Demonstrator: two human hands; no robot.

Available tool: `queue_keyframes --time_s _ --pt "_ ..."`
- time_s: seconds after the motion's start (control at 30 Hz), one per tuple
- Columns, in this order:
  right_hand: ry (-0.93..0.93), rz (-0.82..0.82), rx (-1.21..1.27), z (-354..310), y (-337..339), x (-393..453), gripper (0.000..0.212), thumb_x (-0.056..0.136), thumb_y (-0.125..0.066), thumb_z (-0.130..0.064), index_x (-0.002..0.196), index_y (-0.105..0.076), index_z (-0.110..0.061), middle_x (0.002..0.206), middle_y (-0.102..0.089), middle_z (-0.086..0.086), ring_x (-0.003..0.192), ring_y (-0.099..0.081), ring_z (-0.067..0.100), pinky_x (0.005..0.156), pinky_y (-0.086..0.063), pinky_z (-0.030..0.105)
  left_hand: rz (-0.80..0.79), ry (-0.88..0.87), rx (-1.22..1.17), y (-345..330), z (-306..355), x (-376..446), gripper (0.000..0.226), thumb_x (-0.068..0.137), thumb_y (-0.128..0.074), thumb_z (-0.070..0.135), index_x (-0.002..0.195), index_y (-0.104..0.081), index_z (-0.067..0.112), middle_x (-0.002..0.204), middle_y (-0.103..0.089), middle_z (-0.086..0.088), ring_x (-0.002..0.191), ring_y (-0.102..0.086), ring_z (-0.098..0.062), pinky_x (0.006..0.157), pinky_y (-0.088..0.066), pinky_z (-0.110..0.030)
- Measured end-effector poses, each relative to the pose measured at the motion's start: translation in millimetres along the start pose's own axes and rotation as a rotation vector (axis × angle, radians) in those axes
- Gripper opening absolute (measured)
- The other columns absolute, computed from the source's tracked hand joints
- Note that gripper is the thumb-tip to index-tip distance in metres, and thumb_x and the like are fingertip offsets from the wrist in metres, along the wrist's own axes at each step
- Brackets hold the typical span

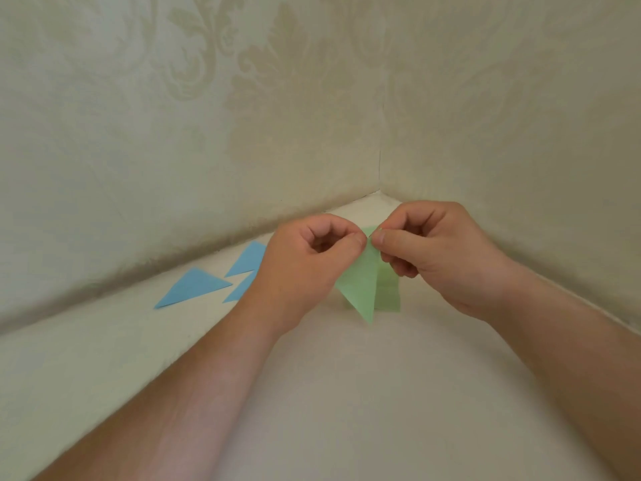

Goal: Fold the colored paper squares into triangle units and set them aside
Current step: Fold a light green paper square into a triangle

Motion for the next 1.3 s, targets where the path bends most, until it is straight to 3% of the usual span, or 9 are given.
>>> queue_keyframes --time_s 0.27,0.37,0.47,0.63,0.83,1.0,1.13,1.3 --pt "0.074 -0.023 -0.055 0.8 -1.7 0.3 0.024 0.090 -0.075 -0.008 0.068 -0.073 -0.016 0.063 -0.064 0.000 0.057 -0.053 0.013 0.057 -0.043 0.031 0.064 -0.121 0.061 -3.2 8.9 -6.6 0.021 0.088 -0.069 0.001 0.072 -0.068 0.015 0.060 -0.056 0.016 0.054 -0.046 -0.001 0.054 -0.037 -0.013" --pt "0.090 -0.045 -0.063 0.9 -0.2 -0.7 0.016 0.089 -0.078 -0.012 0.074 -0.074 -0.015 0.064 -0.062 0.010 0.060 -0.053 0.016 0.059 -0.041 0.036 0.059 -0.163 0.091 -3.5 11.4 -8.3 0.012 0.081 -0.067 0.010 0.071 -0.066 0.017 0.059 -0.055 0.018 0.054 -0.046 -0.001 0.054 -0.037 -0.012" --pt "0.104 -0.022 -0.078 2.0 -0.8 -1.5 0.017 0.087 -0.076 -0.013 0.071 -0.071 -0.013 0.060 -0.060 0.004 0.057 -0.053 0.014 0.057 -0.040 0.033 0.052 -0.182 0.104 -4.0 11.4 -8.9 0.009 0.079 -0.065 0.015 0.070 -0.066 0.019 0.060 -0.056 0.018 0.056 -0.047 -0.001 0.056 -0.038 -0.013" --pt "0.106 0.061 0.057 -2.8 0.8 0.3 0.017 0.079 -0.072 -0.017 0.064 -0.065 -0.014 0.059 -0.058 0.004 0.056 -0.052 0.016 0.060 -0.038 0.037 0.042 -0.119 0.043 -0.8 7.1 -4.6 0.018 0.092 -0.073 0.010 0.077 -0.073 0.020 0.069 -0.066 0.013 0.063 -0.056 -0.005 0.061 -0.045 -0.017" --pt "0.089 0.107 0.103 -0.6 6.2 4.0 0.016 0.077 -0.070 -0.017 0.062 -0.065 -0.015 0.061 -0.060 0.005 0.056 -0.053 0.017 0.061 -0.041 0.037 -0.022 0.042 -0.122 0.3 2.8 0.0 0.008 0.093 -0.072 0.012 0.086 -0.076 0.010 0.078 -0.076 0.002 0.072 -0.067 -0.009 0.070 -0.055 -0.023" --pt "0.094 0.133 0.124 -0.2 9.3 6.5 0.018 0.077 -0.069 -0.017 0.059 -0.066 -0.020 0.061 -0.060 0.004 0.055 -0.052 0.017 0.059 -0.043 0.033 -0.044 0.027 -0.065 7.3 3.2 2.9 0.009 0.092 -0.073 0.015 0.083 -0.075 0.015 0.073 -0.073 0.006 0.066 -0.060 -0.008 0.067 -0.051 -0.022" --pt "0.125 0.130 0.078 1.1 8.0 5.5 0.016 0.078 -0.071 -0.017 0.062 -0.067 -0.017 0.062 -0.058 0.008 0.057 -0.051 0.019 0.062 -0.039 0.040 -0.072 0.008 -0.165 4.1 5.6 -0.2 0.001 0.090 -0.075 0.016 0.091 -0.075 0.016 0.085 -0.073 0.004 0.081 -0.064 -0.011 0.080 -0.052 -0.027" --pt "0.223 0.027 -0.029 3.0 2.0 1.2 0.016 0.091 -0.076 -0.012 0.077 -0.074 -0.018 0.067 -0.062 0.003 0.061 -0.054 0.017 0.060 -0.044 0.031 0.026 -0.136 0.039 2.9 10.7 -1.8 0.016 0.092 -0.072 0.008 0.082 -0.072 0.020 0.075 -0.067 0.011 0.071 -0.058 -0.009 0.068 -0.048 -0.023"
Point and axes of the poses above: each hand's wrist, its own x-axis towards the middle knuckle, its own y-axis out of the back of the hand, z = x × y, the point moved 3 cm from there along x, towards the middle knuckle
